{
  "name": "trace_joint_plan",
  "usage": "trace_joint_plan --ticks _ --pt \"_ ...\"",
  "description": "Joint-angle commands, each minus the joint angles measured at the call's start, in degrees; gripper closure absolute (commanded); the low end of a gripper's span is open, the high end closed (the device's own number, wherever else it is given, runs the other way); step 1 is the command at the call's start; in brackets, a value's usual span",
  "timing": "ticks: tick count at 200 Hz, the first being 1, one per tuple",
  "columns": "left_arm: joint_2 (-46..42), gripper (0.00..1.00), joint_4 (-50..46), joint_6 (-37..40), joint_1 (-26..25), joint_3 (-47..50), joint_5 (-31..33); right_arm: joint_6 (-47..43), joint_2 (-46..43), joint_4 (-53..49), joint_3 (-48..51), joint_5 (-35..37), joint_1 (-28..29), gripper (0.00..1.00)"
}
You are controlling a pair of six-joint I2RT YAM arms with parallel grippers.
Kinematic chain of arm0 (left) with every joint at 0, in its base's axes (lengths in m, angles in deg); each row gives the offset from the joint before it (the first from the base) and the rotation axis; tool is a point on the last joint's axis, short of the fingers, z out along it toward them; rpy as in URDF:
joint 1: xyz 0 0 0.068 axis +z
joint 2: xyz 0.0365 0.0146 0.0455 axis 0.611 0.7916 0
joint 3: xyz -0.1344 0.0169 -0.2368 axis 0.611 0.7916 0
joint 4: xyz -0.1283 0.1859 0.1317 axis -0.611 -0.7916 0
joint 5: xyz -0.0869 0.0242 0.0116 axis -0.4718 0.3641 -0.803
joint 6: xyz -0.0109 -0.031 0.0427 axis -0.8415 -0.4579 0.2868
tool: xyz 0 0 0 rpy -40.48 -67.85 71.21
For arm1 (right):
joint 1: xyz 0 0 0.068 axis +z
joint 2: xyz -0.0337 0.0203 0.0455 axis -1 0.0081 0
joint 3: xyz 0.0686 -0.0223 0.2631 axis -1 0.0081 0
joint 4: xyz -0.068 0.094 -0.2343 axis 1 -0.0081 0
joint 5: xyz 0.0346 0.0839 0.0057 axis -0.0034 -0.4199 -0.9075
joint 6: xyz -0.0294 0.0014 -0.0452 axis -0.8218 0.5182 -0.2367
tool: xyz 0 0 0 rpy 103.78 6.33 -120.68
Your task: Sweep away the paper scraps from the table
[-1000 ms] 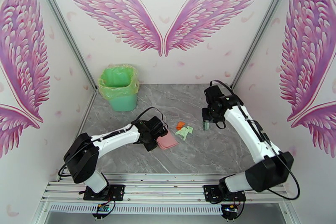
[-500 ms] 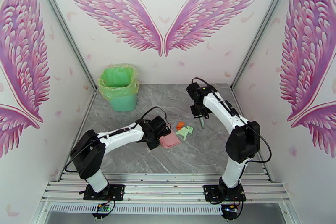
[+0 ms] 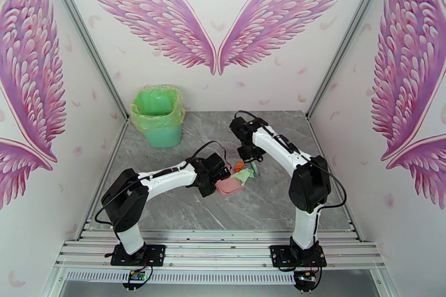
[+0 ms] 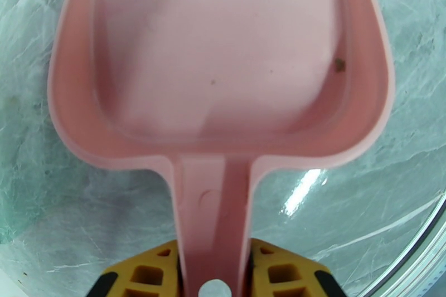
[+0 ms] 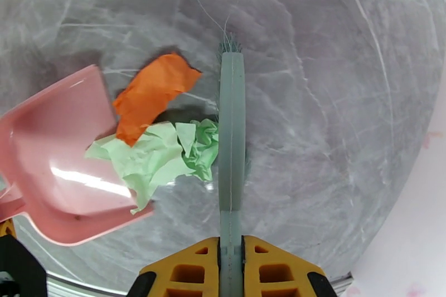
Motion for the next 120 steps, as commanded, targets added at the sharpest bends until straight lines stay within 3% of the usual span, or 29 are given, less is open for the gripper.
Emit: trace_joint_plan --ticks 1,76,120 --pt "1.92 0.98 0.17 1.06 -0.29 -2.04 -0.35 -0.63 1.73 -0.76 -1.28 -3.49 2.78 1.0" --pt "2.94 0.99 2.12 1.0 -0.33 -1.47 -0.89 0.14 -5.79 1.63 1.72 -14.41 5.64 1.0" --pt "2.13 0.99 4.72 0.62 0.12 0.35 -1.45 0.95 -11.24 -1.49 1.96 -12.77 5.65 1.0"
